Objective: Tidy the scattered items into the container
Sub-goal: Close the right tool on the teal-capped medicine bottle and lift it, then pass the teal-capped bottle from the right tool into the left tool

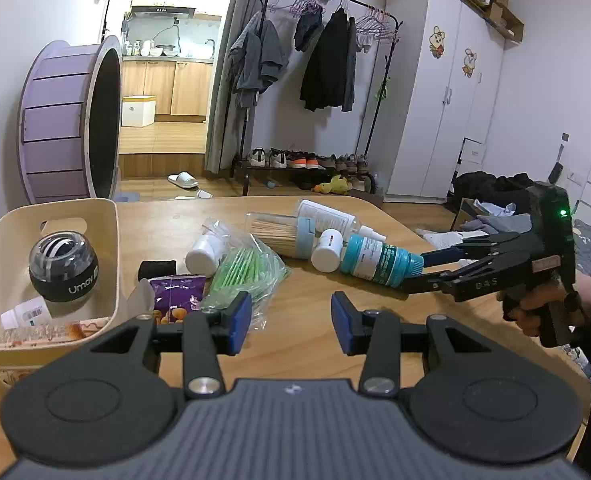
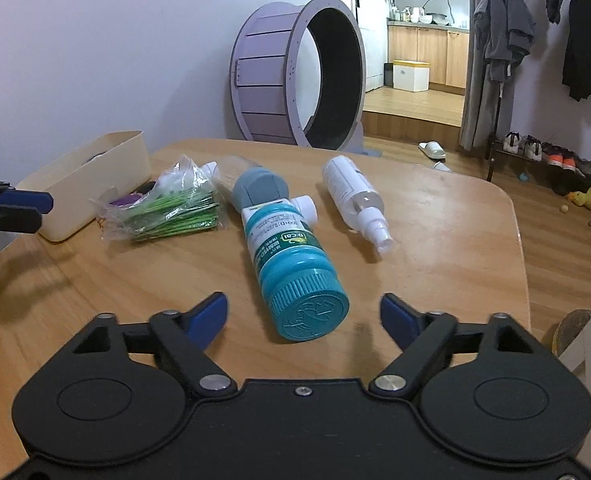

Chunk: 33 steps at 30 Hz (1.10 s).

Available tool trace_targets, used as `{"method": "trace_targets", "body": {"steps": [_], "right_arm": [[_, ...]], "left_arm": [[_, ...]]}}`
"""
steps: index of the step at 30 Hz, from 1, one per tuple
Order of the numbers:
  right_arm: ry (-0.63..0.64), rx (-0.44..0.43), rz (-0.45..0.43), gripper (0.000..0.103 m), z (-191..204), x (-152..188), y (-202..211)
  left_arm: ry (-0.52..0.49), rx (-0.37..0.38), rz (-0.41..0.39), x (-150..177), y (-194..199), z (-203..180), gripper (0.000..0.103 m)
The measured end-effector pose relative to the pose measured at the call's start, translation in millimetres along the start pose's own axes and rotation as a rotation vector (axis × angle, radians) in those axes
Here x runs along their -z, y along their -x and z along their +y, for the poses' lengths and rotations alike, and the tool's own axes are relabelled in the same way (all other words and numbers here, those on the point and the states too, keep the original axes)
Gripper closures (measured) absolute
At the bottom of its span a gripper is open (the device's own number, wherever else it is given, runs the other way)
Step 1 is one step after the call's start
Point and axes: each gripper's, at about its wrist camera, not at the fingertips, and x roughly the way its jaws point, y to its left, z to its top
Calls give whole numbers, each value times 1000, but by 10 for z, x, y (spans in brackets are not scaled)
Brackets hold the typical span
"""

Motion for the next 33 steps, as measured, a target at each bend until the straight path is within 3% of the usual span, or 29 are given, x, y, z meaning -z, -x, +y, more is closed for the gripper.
{"method": "trace_targets", "body": {"steps": [3,5,6,12,17,27,29,32,33], "right_arm": [[-5,-11,8,27,-19,16,-66],[0,-16,24,39,-28,26,-105],[-3,-17,36,54,-33,32,-125],[5,-39,-20,59,22,-11,79],[39,-66,-96,60,147,-107,321],[135,-151,-98,60,418,-176,442],[116,-167,-104,59,388,-190,490],[98,-170,-116,48,317,-204,573],[95,-163,-120,39,298,-192,595]], "left_arm": [[0,2,-1,2,16,-14,60],[0,3,-1,2,20,-18,60],[0,2,-1,2,17,-17,60],[0,5,-2,-4,34,-33,60],[-3,8,2,-5,20,-47,60],[-13,39,14,-8,-41,-120,60],[-11,59,5,-30,-62,-164,56],[-18,97,-18,-57,-99,-257,42],[-24,110,-25,-63,-116,-297,40]]}}
